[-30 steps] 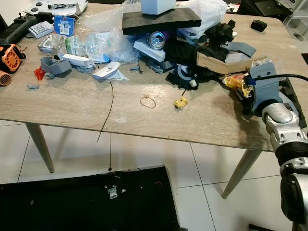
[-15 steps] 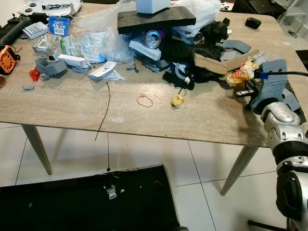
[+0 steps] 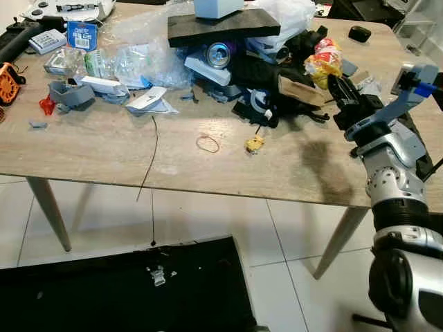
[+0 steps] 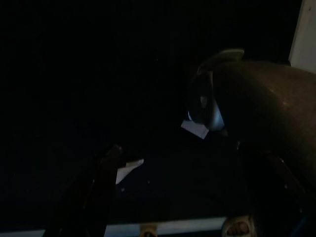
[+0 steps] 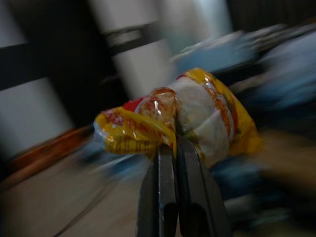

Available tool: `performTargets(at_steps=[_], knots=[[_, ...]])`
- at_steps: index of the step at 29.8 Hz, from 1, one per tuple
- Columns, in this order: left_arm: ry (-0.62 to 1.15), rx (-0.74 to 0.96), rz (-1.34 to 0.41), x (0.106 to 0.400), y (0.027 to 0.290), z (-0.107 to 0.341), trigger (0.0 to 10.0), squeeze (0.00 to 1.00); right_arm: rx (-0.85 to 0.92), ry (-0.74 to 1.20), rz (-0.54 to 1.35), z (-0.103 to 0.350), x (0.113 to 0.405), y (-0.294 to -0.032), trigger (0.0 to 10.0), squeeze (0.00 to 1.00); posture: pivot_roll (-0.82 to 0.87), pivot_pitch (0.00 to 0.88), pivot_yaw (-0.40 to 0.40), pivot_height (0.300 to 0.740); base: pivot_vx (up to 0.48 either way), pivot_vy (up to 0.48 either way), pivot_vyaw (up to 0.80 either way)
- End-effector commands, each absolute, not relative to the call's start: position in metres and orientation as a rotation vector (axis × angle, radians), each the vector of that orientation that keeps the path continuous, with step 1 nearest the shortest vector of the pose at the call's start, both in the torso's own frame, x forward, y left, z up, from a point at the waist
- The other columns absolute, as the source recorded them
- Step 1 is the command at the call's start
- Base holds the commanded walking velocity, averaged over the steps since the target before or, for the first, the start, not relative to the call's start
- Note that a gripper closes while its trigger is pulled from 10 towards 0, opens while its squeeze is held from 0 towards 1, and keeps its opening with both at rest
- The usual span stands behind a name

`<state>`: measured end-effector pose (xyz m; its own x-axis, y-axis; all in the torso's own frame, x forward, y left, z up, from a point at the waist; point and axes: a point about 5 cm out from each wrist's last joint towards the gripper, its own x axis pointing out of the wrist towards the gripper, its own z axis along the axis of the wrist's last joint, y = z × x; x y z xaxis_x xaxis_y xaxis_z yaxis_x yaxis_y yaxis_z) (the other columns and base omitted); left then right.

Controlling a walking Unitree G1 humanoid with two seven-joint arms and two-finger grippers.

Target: Picking trash to rubbish bin

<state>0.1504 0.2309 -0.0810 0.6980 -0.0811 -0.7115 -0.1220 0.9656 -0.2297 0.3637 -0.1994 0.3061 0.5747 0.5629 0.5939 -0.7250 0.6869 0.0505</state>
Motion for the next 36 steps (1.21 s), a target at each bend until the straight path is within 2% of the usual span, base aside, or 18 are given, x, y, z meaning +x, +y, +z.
performTargets(at_steps=[1,2,3,6,8,10,11,12,13,14,16,17,22,36], knots=[[0.872,-0.304,0.012,0.134,0.22,-0.091,10.0,0.0,0.298,-0.583,0.922,0.305,0.35,-0.183,0.0,0.0,-0.09,0.313,0.008,0.74,0.0,0.0,0.0],[0.872,-0.304,0.012,0.134,0.22,-0.091,10.0,0.0,0.298,-0.583,0.922,0.305,0.35,-0.183,0.0,0.0,-0.09,0.313,0.008,0.74,0.0,0.0,0.0],[0.883,-0.306,0.009,0.134,0.218,-0.091,10.0,0.0,0.326,-0.567,0.99,0.297,0.344,-0.17,0.0,0.0,-0.09,0.293,0.014,0.74,0.0,0.0,0.0],[0.895,-0.307,0.009,0.134,0.216,-0.092,10.0,0.0,0.355,-0.557,1.041,0.291,0.338,-0.161,0.0,0.0,-0.09,0.287,0.016,0.74,0.0,0.0,0.0],[0.917,-0.308,0.01,0.133,0.214,-0.094,10.0,0.0,0.413,-0.538,1.107,0.282,0.329,-0.145,0.0,0.0,-0.1,0.268,0.019,0.74,0.0,0.0,0.0],[0.927,-0.306,0.012,0.133,0.213,-0.094,10.0,0.0,0.437,-0.513,1.105,0.276,0.328,-0.139,0.0,0.0,-0.11,0.26,0.018,0.74,0.0,0.0,0.0],[0.934,-0.306,0.013,0.134,0.212,-0.095,10.0,0.0,0.459,-0.469,1.091,0.266,0.329,-0.133,0.5,0.0,-0.11,0.249,0.016,0.74,0.0,0.0,0.0],[0.941,-0.303,0.015,0.134,0.211,-0.095,10.0,0.0,0.474,-0.423,1.083,0.255,0.329,-0.127,3.6,0.0,-0.11,0.242,0.014,0.74,0.0,0.0,0.0],[0.941,-0.303,0.015,0.134,0.211,-0.095,10.0,0.0,0.474,-0.423,1.083,0.255,0.329,-0.127,3.6,0.0,-0.11,0.242,0.014,0.74,0.0,0.0,0.0],[0.949,-0.303,0.023,0.135,0.21,-0.095,10.0,0.0,0.514,-0.331,1.095,0.233,0.321,-0.116,7.5,0.0,-0.11,0.236,0.013,0.74,0.0,0.0,0.0],[0.949,-0.303,0.023,0.135,0.21,-0.095,10.0,0.0,0.514,-0.331,1.095,0.233,0.321,-0.116,7.5,0.0,-0.11,0.236,0.013,0.74,0.0,0.0,0.0],[0.95,-0.304,0.025,0.135,0.21,-0.096,10.0,0.0,0.532,-0.304,1.1,0.227,0.317,-0.112,10.0,0.0,-0.11,0.236,0.013,0.74,0.0,0.0,0.0],[0.977,-0.297,0.03,0.132,0.208,-0.098,10.0,0.0,0.551,-0.127,1.101,0.192,0.305,-0.085,10.0,0.0,-0.12,0.214,0.013,0.74,0.0,0.0,-0.57],[0.986,-0.292,0.014,0.134,0.204,-0.098,10.0,0.0,0.629,-0.134,1.085,0.196,0.301,-0.081,10.0,0.0,-0.13,0.2,0.019,0.74,0.0,0.0,-0.78]])
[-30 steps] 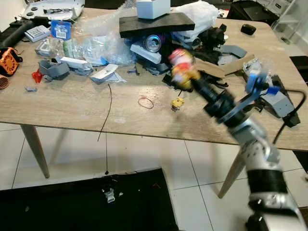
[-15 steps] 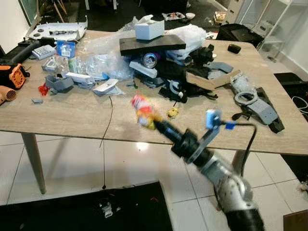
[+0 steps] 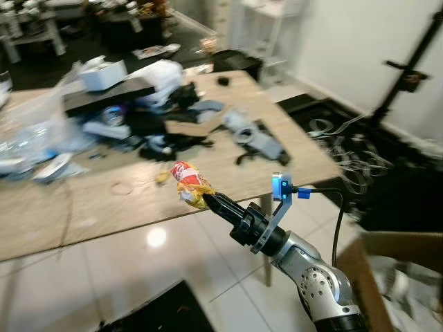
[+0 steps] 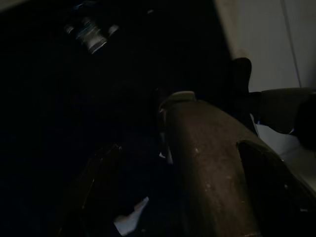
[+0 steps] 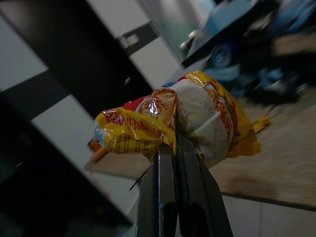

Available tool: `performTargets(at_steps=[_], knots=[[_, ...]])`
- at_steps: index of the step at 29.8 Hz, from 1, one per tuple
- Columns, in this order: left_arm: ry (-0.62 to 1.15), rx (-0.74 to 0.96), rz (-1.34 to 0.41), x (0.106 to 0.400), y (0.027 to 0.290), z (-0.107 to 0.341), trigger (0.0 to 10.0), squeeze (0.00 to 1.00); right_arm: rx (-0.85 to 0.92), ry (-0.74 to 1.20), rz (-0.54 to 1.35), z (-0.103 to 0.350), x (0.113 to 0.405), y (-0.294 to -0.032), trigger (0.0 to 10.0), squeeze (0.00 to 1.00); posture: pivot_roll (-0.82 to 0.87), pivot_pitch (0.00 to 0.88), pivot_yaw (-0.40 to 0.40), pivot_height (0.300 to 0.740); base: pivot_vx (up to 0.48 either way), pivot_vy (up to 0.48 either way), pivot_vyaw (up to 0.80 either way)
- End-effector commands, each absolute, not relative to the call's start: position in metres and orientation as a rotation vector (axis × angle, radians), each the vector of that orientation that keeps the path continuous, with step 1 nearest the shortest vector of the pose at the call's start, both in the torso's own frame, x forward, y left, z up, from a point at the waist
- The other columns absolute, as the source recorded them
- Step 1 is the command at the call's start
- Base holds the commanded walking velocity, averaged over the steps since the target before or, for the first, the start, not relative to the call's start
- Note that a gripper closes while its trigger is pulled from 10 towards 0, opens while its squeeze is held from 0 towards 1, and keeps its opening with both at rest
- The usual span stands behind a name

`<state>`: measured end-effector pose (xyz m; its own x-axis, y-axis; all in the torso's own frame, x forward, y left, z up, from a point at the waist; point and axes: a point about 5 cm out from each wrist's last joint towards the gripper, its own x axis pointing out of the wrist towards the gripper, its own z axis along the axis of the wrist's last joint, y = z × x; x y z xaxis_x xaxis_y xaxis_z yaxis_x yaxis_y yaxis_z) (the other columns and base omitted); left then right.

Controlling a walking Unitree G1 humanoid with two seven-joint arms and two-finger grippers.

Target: Picking trash to rubbish bin

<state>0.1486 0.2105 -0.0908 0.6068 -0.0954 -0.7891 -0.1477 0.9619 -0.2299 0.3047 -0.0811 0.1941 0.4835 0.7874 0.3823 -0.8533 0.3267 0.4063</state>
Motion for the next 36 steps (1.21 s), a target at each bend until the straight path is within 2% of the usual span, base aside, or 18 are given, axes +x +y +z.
performTargets(at_steps=[1,36], knots=[[0.986,-0.292,0.014,0.134,0.204,-0.098,10.0,0.0,0.629,-0.134,1.085,0.196,0.301,-0.081,10.0,0.0,-0.13,0.2,0.019,0.74,0.0,0.0,-0.78],[1.005,-0.278,-0.004,0.131,0.202,-0.099,10.0,0.0,0.494,-0.086,0.811,0.181,0.326,-0.106,10.0,0.0,-0.12,0.194,0.021,0.74,0.0,0.0,-0.78]])
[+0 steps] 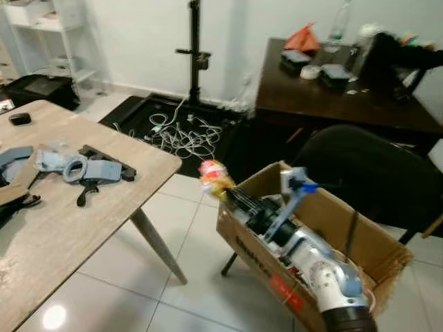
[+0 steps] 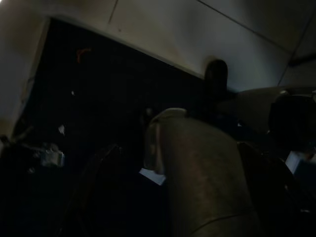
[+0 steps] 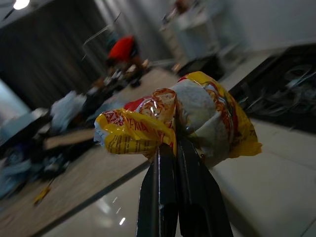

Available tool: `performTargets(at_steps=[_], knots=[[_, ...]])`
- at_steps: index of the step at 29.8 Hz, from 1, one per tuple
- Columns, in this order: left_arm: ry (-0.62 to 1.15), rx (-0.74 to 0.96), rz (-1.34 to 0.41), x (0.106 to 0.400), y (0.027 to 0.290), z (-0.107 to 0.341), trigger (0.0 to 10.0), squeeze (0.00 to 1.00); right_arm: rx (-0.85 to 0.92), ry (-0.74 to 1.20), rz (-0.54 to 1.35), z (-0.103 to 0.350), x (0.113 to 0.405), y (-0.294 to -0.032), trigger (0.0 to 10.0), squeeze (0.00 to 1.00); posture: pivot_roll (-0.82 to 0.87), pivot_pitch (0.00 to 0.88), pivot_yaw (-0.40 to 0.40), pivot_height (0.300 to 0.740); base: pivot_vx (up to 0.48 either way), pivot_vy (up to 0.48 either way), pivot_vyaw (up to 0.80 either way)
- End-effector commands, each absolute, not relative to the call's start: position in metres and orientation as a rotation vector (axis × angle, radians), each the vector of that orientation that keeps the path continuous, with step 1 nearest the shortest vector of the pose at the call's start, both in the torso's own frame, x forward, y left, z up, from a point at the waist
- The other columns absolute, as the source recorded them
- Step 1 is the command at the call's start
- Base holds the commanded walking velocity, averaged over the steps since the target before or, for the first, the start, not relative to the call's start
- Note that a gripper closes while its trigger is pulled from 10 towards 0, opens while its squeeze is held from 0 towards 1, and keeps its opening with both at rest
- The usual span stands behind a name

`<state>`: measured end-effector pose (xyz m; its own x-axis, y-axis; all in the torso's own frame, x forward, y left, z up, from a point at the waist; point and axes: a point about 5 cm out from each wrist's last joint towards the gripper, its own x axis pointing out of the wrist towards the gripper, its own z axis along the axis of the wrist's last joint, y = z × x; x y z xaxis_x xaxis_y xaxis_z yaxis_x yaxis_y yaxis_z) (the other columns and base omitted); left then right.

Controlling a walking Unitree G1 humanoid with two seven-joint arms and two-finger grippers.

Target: Picking trash to rubbish bin

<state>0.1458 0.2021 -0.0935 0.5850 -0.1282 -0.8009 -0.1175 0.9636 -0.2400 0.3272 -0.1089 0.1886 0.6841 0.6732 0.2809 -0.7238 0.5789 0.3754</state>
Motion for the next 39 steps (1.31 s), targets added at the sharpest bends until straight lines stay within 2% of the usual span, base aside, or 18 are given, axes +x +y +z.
performTargets(at_steps=[1,10,12,25,27,31,34,39], knots=[[1.004,-0.278,-0.004,0.132,0.202,-0.099,10.0,0.0,0.49,-0.083,0.801,0.179,0.326,-0.106,10.0,0.0,-0.12,0.194,0.021,0.74,0.0,0.0,-0.78],[1.002,-0.282,-0.007,0.132,0.2,-0.099,10.0,0.0,0.452,-0.063,0.668,0.17,0.337,-0.119,10.0,0.0,-0.12,0.198,0.022,0.74,0.0,0.0,-0.78],[1.004,-0.284,-0.007,0.132,0.2,-0.099,10.0,0.0,0.424,-0.049,0.574,0.164,0.343,-0.131,10.0,0.0,-0.12,0.2,0.02,0.74,0.0,0.0,-0.78],[1.012,-0.283,-0.009,0.129,0.2,-0.1,10.0,0.0,0.299,0.031,0.31,0.137,0.353,-0.173,10.0,0.0,-0.12,0.206,0.026,0.74,0.0,0.0,-0.77],[1.014,-0.282,-0.009,0.128,0.201,-0.1,10.0,0.0,0.238,0.053,0.253,0.13,0.356,-0.182,10.0,0.0,-0.12,0.207,0.027,0.74,0.0,0.0,0.0],[1.017,-0.279,-0.009,0.127,0.201,-0.101,10.0,0.0,0.21,0.082,0.233,0.121,0.358,-0.183,10.0,0.0,-0.12,0.211,0.031,0.74,0.0,0.0,0.0],[1.02,-0.278,-0.01,0.126,0.202,-0.101,10.0,0.0,0.167,0.098,0.254,0.117,0.36,-0.174,10.0,0.0,-0.12,0.215,0.035,0.74,0.0,0.0,0.0],[1.025,-0.275,-0.011,0.124,0.202,-0.101,10.0,0.0,0.148,0.097,0.368,0.117,0.365,-0.139,10.0,0.0,-0.11,0.219,0.036,0.74,0.0,0.0,0.0]])
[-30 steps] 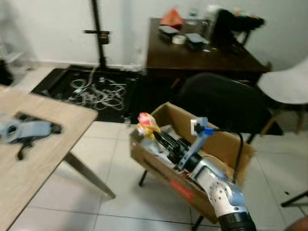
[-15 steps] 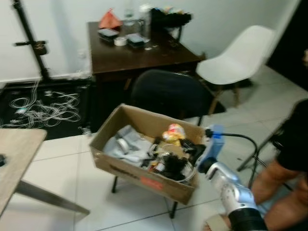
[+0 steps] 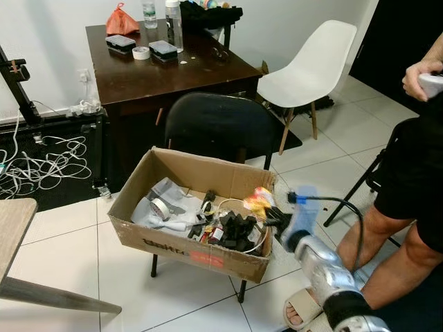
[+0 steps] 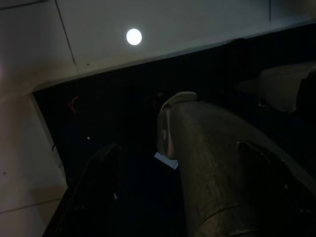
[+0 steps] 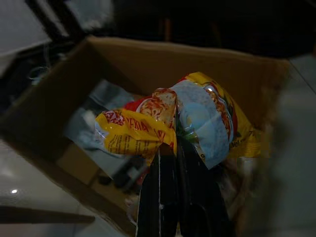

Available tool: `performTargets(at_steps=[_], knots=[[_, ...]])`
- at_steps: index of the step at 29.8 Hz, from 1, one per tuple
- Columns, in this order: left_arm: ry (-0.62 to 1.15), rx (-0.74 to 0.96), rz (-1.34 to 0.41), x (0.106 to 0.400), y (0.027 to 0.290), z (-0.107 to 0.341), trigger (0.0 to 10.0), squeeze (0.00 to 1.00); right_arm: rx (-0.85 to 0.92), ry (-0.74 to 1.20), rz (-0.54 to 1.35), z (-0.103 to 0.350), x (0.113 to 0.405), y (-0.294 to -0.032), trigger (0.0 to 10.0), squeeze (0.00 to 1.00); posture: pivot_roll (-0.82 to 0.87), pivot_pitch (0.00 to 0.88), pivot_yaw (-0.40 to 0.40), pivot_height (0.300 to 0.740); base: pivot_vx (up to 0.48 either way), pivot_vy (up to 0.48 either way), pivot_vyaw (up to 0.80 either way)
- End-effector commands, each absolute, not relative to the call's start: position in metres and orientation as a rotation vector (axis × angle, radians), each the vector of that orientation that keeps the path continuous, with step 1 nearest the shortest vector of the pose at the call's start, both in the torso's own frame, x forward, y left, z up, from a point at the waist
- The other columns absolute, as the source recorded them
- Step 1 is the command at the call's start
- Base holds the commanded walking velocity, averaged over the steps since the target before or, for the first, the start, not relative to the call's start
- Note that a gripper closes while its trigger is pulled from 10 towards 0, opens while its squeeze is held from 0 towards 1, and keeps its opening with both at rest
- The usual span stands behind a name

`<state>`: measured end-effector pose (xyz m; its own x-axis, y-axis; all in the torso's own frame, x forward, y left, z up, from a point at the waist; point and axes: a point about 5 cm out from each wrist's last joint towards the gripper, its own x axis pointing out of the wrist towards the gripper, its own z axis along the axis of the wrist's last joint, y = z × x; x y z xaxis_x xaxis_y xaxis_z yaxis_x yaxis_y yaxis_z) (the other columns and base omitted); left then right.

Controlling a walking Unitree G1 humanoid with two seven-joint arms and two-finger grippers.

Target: Picking trash to rubbish bin

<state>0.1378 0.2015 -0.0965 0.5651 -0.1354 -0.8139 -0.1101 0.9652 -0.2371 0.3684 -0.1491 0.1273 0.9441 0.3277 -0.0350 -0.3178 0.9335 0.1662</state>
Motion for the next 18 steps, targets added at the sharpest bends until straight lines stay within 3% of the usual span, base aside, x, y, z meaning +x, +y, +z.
performTargets(at_steps=[1,8,18], knots=[[1.025,-0.275,-0.011,0.124,0.202,-0.101,10.0,0.0,0.148,0.097,0.368,0.117,0.365,-0.139,10.0,0.0,-0.11,0.219,0.036,0.74,0.0,0.0,0.0],[1.028,-0.275,-0.012,0.12,0.204,-0.102,10.0,0.0,0.122,0.094,0.479,0.118,0.367,-0.101,10.0,0.0,-0.1,0.228,0.038,0.74,0.0,0.0,0.0],[1.024,-0.274,-0.017,0.12,0.204,-0.102,10.0,0.0,0.083,0.105,0.439,0.111,0.367,-0.11,10.0,0.0,-0.1,0.23,0.041,0.74,0.0,0.0,0.0]])
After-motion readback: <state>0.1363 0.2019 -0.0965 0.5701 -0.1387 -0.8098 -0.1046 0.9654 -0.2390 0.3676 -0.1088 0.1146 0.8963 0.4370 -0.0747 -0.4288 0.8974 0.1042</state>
